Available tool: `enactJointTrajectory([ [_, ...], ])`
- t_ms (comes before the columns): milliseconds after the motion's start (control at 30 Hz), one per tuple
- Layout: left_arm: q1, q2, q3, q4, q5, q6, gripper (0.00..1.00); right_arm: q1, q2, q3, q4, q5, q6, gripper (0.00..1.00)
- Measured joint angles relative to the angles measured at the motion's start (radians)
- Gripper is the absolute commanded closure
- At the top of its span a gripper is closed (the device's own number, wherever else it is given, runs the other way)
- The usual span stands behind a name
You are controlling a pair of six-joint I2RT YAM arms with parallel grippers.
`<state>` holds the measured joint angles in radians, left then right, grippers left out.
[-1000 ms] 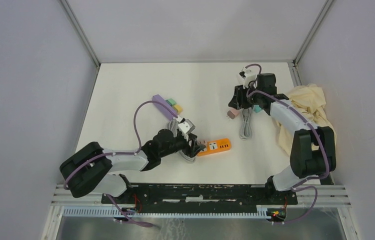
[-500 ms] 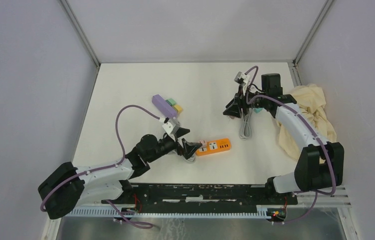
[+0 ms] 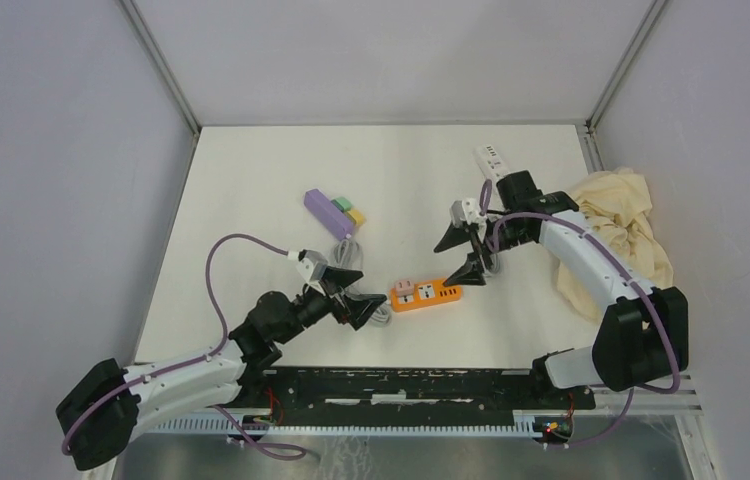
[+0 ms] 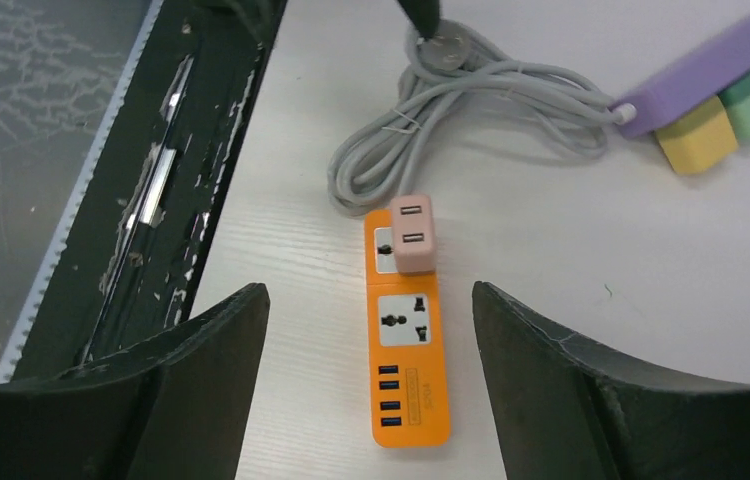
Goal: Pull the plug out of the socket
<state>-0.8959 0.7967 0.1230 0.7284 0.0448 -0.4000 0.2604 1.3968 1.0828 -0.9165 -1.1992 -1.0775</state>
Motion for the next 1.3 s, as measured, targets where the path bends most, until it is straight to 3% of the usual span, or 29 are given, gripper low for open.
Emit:
enactJointTrajectory([
  [133, 0.0, -0.062, -0.043, -0.029, -0.033, -0.05, 0.01, 0.038, 0.003, 0.0, -0.17, -0.006, -0.292, 0.2],
  [233, 0.0, -0.112, -0.052, -0.08, -0.067, -0.092, 0.01, 0.077, 0.007, -0.001, -0.198, 0.007, -0.369, 0.22],
  [500, 0.001, -0.224, -0.036, -0.284, -0.156, -0.145, 0.01, 0.235, -0.005, -0.109, 0.118, 0.171, -0.097, 0.24],
  [767, 0.045, -0.19, 0.068, -0.475, -0.2, -0.213, 0.03, 0.352, 0.014, -0.123, 0.348, 0.346, 0.125, 0.27],
  [1000, 0.243, -0.057, 0.169, -0.602, -0.125, -0.282, 0.24, 0.41, 0.08, -0.123, 0.416, 0.445, 0.2, 0.31],
  [1100, 0.283, 0.021, 0.233, -0.684, -0.115, -0.303, 0.41, 0.428, 0.1, -0.123, 0.428, 0.471, 0.215, 0.33],
  [1300, 0.284, 0.087, 0.381, -0.838, -0.14, -0.32, 0.41, 0.478, 0.136, -0.114, 0.446, 0.525, 0.225, 0.45],
])
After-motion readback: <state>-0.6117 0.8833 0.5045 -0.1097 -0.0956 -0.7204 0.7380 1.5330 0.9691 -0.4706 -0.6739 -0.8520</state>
